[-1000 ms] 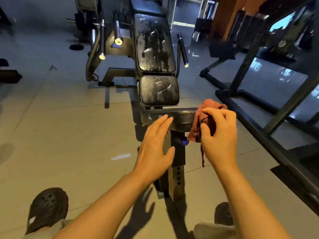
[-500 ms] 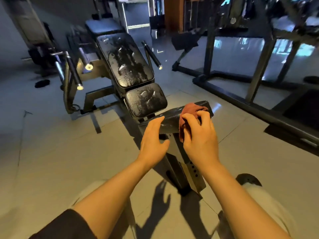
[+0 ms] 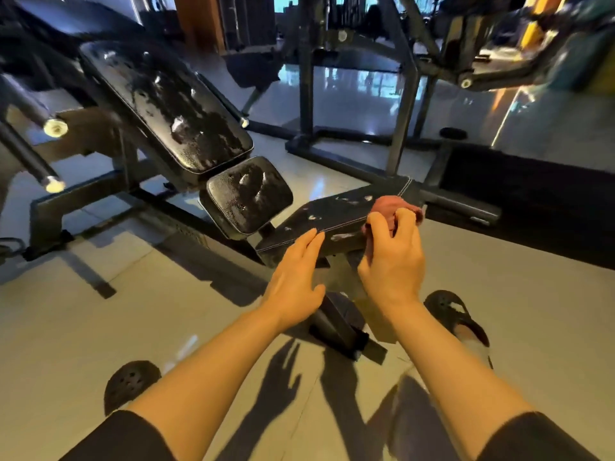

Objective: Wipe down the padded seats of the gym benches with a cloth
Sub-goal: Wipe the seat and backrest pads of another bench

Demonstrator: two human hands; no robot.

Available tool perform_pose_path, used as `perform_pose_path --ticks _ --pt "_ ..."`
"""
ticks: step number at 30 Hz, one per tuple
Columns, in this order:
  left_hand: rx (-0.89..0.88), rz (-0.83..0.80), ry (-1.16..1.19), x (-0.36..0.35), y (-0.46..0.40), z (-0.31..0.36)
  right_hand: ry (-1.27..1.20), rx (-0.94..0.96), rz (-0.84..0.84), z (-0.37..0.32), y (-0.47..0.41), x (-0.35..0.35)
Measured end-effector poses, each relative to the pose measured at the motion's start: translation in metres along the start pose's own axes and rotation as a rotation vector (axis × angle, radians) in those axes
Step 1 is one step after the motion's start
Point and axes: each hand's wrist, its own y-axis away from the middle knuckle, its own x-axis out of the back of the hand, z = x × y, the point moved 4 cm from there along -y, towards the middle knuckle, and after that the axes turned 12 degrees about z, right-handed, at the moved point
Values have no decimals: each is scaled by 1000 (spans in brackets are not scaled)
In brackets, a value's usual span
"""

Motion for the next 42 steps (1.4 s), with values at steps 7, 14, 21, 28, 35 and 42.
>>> perform_pose_path --ticks 7,14,21,28,35,42 --pt "-97 -131 62 2 -4 -17 245 161 -429 -32 15 -9" --pt "-237 -148 42 3 -21 -38 338 -35 -213 -37 15 -19" --pt "-330 -140 7 4 -32 -46 369 -113 -272 -46 29 -34" --pt "-498 -212 44 7 -46 -71 378 -284 -139 -66 39 -59" --pt "-549 -243 140 7 -54 -93 365 -165 -234 -77 39 -66" --pt "-610 -274 189 6 -53 -108 412 -418 169 -64 23 -48"
